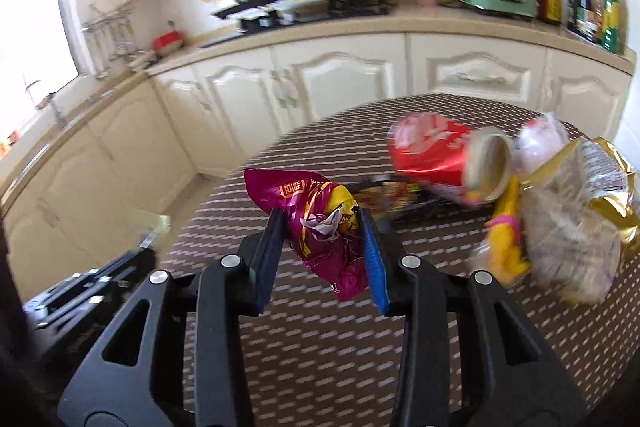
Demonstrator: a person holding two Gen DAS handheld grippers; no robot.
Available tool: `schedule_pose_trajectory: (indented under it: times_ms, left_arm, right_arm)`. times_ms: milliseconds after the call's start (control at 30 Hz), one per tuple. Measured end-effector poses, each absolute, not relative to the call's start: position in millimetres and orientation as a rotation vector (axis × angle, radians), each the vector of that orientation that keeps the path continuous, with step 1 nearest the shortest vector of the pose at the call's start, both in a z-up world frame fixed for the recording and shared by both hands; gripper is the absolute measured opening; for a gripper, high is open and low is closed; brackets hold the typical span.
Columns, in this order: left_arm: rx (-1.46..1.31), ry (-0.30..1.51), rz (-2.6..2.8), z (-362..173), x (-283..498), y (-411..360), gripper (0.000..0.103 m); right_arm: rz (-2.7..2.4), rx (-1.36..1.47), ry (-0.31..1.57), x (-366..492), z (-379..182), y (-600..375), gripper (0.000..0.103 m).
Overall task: Collect trash
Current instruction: 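Carry wrapper and chip bag over the blue bucket and open both tools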
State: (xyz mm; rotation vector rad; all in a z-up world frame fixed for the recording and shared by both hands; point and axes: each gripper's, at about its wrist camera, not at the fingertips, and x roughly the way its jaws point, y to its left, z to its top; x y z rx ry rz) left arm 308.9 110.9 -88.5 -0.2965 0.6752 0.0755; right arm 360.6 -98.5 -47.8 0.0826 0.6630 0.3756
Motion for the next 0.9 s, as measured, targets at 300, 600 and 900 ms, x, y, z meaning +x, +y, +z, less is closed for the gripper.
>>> schedule_pose_trajectory:
  times_ms: [300,600,900]
  left_arm:
    - [-0.355,0.704,0.246,-110,240,193,0.013]
    - [-0.41,0.822,0.385,-160,208,263,0.013]
    - [-0.447,0.912,0.403,-197,224,292,0.02]
  right_arm:
    - [0.659,0.018,0.672,297,-52,25,0.037]
    - [0.784,-0.045,0.776,277,-102,121,0.038]
    - [0.79,-0.052,0.849,290,-142,154,0.038]
